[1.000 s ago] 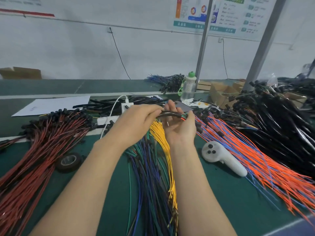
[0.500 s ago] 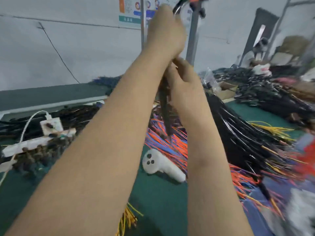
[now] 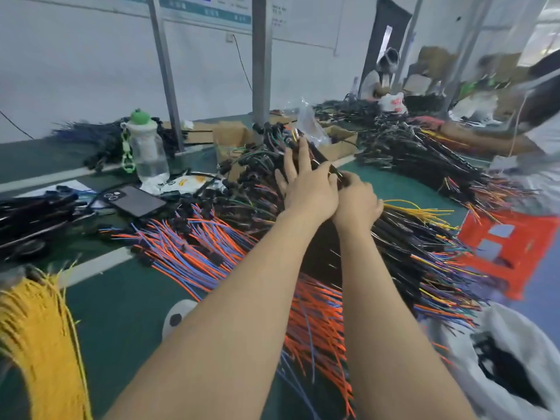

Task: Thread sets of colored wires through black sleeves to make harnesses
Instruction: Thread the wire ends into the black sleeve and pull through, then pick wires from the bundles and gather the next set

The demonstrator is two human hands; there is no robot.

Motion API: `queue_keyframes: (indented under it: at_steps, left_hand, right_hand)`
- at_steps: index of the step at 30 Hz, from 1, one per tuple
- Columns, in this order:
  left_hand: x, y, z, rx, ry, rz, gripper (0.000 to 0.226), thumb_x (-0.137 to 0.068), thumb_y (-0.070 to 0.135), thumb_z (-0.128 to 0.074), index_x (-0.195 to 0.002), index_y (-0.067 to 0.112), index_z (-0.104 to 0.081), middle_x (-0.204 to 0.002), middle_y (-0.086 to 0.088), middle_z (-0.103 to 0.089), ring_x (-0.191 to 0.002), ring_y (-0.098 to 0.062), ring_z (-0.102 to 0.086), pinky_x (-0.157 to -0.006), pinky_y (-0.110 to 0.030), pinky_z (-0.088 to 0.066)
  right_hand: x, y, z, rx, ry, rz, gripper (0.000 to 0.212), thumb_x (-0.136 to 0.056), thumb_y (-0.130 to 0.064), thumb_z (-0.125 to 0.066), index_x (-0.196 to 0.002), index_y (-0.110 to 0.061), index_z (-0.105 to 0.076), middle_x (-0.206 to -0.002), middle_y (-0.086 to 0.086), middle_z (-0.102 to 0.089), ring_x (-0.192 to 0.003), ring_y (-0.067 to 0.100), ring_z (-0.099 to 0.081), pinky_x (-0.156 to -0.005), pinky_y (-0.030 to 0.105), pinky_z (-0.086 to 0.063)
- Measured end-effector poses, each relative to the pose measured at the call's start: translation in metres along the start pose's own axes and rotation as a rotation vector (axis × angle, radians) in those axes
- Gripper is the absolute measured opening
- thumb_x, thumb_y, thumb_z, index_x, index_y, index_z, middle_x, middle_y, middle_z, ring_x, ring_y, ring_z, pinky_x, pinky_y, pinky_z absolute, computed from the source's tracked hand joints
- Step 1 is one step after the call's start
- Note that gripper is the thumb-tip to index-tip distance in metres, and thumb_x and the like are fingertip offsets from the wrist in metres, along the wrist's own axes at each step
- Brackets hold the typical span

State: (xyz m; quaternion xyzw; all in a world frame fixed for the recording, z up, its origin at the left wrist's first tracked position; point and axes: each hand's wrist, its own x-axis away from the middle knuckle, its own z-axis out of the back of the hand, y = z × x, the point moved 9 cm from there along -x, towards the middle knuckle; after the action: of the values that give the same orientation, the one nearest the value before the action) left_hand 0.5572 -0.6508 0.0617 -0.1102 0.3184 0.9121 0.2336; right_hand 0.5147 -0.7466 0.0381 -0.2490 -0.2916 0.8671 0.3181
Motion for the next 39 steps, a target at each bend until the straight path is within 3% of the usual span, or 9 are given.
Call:
queue_keyframes:
  at_steps: [5,9,12,15,20,24,31,35,39]
  left_hand:
    - [-0.001,0.0,0.028,0.097,0.121,-0.111,0.039,-0.1,0.028,-0.038,-0.138,0.027,-0.046,-0.16,-0.006,-0.006,-0.146,-0.026,0.0,-0.118,-0.048,-0.005]
    - [0.029,-0.025,0.089,0.323,0.358,-0.082,0.031,-0.098,0.018,-0.045,-0.124,0.01,-0.061,-0.147,-0.018,-0.035,-0.138,-0.027,-0.028,-0.113,-0.039,-0.022]
    - [0.069,-0.072,0.149,0.626,0.509,0.068,0.021,-0.097,0.008,-0.045,-0.1,-0.002,-0.063,-0.108,-0.017,-0.063,-0.107,-0.028,-0.055,-0.097,-0.032,-0.041]
    - [0.133,-0.13,0.205,0.742,0.67,0.251,0.017,-0.098,0.013,-0.046,-0.099,0.005,-0.061,-0.089,0.0,-0.06,-0.081,-0.009,-0.055,-0.072,-0.011,-0.042]
    - [0.273,-0.219,0.277,0.675,0.905,0.509,0.017,-0.098,0.013,-0.045,-0.106,0.007,-0.059,-0.111,-0.015,-0.063,-0.104,-0.025,-0.058,-0.092,-0.032,-0.045]
    - [0.383,-0.268,0.326,0.497,0.997,0.673,0.021,-0.094,0.005,-0.044,-0.109,0.006,-0.058,-0.112,-0.01,-0.061,-0.103,-0.022,-0.057,-0.092,-0.027,-0.044]
    - [0.524,-0.341,0.38,-0.037,0.839,1.052,0.029,-0.094,0.011,-0.042,-0.119,0.006,-0.057,-0.126,-0.016,-0.055,-0.117,-0.031,-0.05,-0.098,-0.032,-0.036]
    - [0.541,-0.364,0.375,-0.081,0.498,1.145,0.024,-0.095,0.016,-0.042,-0.1,0.005,-0.064,-0.097,-0.017,-0.07,-0.096,-0.033,-0.065,-0.09,-0.041,-0.05]
    - [0.529,-0.36,0.342,-0.098,-0.085,1.1,0.025,-0.094,0.015,-0.051,-0.112,-0.001,-0.059,-0.103,-0.017,-0.07,-0.077,-0.025,-0.066,-0.065,-0.023,-0.054]
  right_hand:
    - [0.011,-0.008,0.022,-0.117,0.186,-0.051,0.046,-0.093,-0.008,-0.041,-0.135,-0.023,-0.052,-0.139,0.009,-0.049,-0.136,0.026,-0.036,-0.116,0.047,-0.013]
    - [0.062,-0.061,0.036,-0.433,0.318,0.16,0.041,-0.09,-0.001,-0.041,-0.127,-0.01,-0.058,-0.133,0.011,-0.053,-0.13,0.026,-0.041,-0.111,0.038,-0.024]
    - [0.116,-0.117,0.021,-0.684,0.183,0.307,0.033,-0.089,-0.002,-0.044,-0.113,-0.007,-0.066,-0.119,0.011,-0.061,-0.116,0.022,-0.051,-0.101,0.026,-0.034]
    - [0.183,-0.177,-0.005,-0.77,-0.03,0.439,0.03,-0.089,-0.002,-0.047,-0.111,-0.008,-0.068,-0.115,0.011,-0.064,-0.114,0.022,-0.053,-0.1,0.027,-0.036]
    - [0.331,-0.255,-0.069,-0.714,-0.6,0.613,0.025,-0.093,-0.009,-0.048,-0.106,-0.006,-0.069,-0.107,0.01,-0.07,-0.103,0.024,-0.062,-0.09,0.034,-0.045]
    - [0.449,-0.284,-0.095,-0.697,-0.851,0.723,0.024,-0.094,-0.012,-0.049,-0.105,-0.008,-0.071,-0.107,0.008,-0.071,-0.104,0.02,-0.062,-0.085,0.027,-0.044]
    - [0.585,-0.304,-0.161,-0.598,-1.148,0.713,0.03,-0.096,-0.011,-0.043,-0.117,-0.015,-0.065,-0.094,-0.001,-0.061,-0.081,0.019,-0.057,-0.072,0.02,-0.041]
    - [0.609,-0.314,-0.201,-0.534,-1.186,0.603,0.037,-0.102,-0.024,-0.038,-0.133,-0.013,-0.053,-0.123,0.008,-0.06,-0.111,0.023,-0.055,-0.099,0.033,-0.04]
    - [0.604,-0.3,-0.239,-0.862,-1.369,-0.099,0.033,-0.102,-0.029,-0.038,-0.112,-0.002,-0.053,-0.088,0.011,-0.057,-0.078,0.021,-0.057,-0.074,0.034,-0.049]
